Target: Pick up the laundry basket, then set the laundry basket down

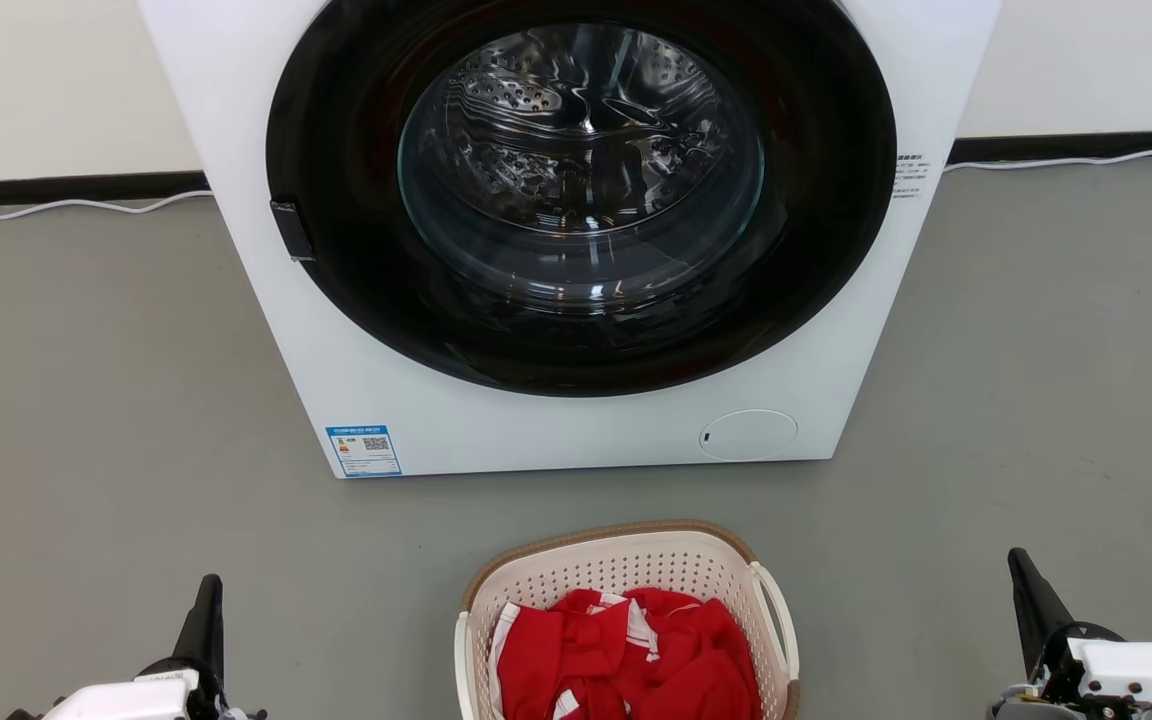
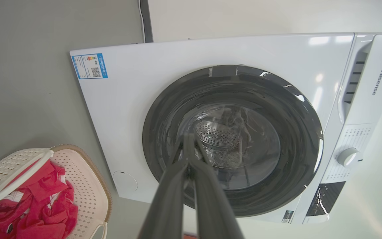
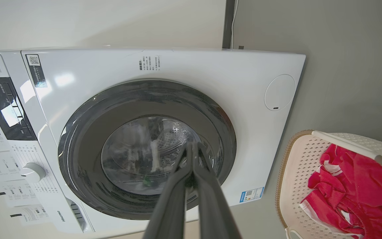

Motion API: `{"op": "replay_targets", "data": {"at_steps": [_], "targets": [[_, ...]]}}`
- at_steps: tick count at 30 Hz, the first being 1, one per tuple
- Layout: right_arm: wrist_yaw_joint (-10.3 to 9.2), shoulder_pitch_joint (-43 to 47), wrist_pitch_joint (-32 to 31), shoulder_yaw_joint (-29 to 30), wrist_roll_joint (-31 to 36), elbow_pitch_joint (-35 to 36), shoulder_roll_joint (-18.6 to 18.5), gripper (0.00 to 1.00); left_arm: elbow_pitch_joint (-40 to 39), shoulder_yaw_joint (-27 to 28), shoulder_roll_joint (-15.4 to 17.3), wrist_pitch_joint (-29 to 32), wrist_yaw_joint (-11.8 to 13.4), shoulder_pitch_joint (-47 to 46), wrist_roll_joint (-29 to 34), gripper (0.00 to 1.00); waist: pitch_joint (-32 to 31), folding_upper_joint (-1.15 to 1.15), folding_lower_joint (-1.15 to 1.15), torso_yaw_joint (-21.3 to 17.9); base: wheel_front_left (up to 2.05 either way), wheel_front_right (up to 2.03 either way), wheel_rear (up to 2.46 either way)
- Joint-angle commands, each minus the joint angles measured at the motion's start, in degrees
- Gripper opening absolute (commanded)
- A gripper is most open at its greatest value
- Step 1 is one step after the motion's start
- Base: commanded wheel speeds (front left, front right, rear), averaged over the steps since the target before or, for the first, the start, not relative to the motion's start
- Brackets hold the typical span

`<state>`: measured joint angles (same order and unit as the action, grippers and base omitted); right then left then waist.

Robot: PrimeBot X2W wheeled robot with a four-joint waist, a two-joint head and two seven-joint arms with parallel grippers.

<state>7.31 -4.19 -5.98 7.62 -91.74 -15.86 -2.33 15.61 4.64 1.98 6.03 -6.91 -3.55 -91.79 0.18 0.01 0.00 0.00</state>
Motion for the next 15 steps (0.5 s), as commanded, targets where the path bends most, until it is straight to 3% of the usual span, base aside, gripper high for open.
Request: {"op": "replay_targets", "data": {"at_steps": [1,15], "targets": [[0.18,-2.0,-0.52,-1.08,-0.41,1.83,-0.54,0.0,-1.54,1.88,0.89,0.46,-0.58,-2.64,-0.38,0.0,0.0,-0.01,0.0,0.0,0.0,0.0,0.0],[0.18,-2.0,-0.51,-1.09,-0.42,1.83,-0.54,0.0,-1.55,1.88,0.89,0.46,-0.58,-2.64,-0.38,0.0,0.0,-0.01,0.0,0.0,0.0,0.0,0.0]]}}
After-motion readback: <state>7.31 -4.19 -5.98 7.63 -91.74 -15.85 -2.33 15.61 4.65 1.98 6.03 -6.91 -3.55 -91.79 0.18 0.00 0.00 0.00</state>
